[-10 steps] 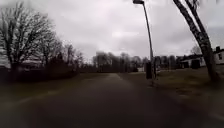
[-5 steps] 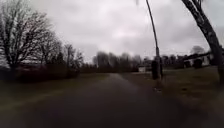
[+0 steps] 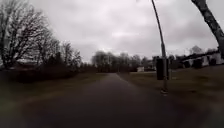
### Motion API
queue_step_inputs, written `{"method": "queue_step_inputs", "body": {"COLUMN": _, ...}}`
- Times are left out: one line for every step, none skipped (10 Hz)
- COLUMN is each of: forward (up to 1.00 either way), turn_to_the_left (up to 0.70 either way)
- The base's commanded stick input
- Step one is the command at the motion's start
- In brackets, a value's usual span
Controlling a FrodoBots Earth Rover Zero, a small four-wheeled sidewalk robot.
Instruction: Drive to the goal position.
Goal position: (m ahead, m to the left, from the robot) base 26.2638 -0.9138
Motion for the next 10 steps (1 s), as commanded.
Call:
{"method": "queue_step_inputs", "body": {"forward": 1.0, "turn_to_the_left": 0.0}}
{"method": "queue_step_inputs", "body": {"forward": 1.0, "turn_to_the_left": 0.0}}
{"method": "queue_step_inputs", "body": {"forward": 1.0, "turn_to_the_left": 0.0}}
{"method": "queue_step_inputs", "body": {"forward": 1.0, "turn_to_the_left": 0.0}}
{"method": "queue_step_inputs", "body": {"forward": 1.0, "turn_to_the_left": 0.0}}
{"method": "queue_step_inputs", "body": {"forward": 1.0, "turn_to_the_left": 0.0}}
{"method": "queue_step_inputs", "body": {"forward": 1.0, "turn_to_the_left": 0.0}}
{"method": "queue_step_inputs", "body": {"forward": 1.0, "turn_to_the_left": 0.0}}
{"method": "queue_step_inputs", "body": {"forward": 1.0, "turn_to_the_left": 0.0}}
{"method": "queue_step_inputs", "body": {"forward": 1.0, "turn_to_the_left": 0.0}}
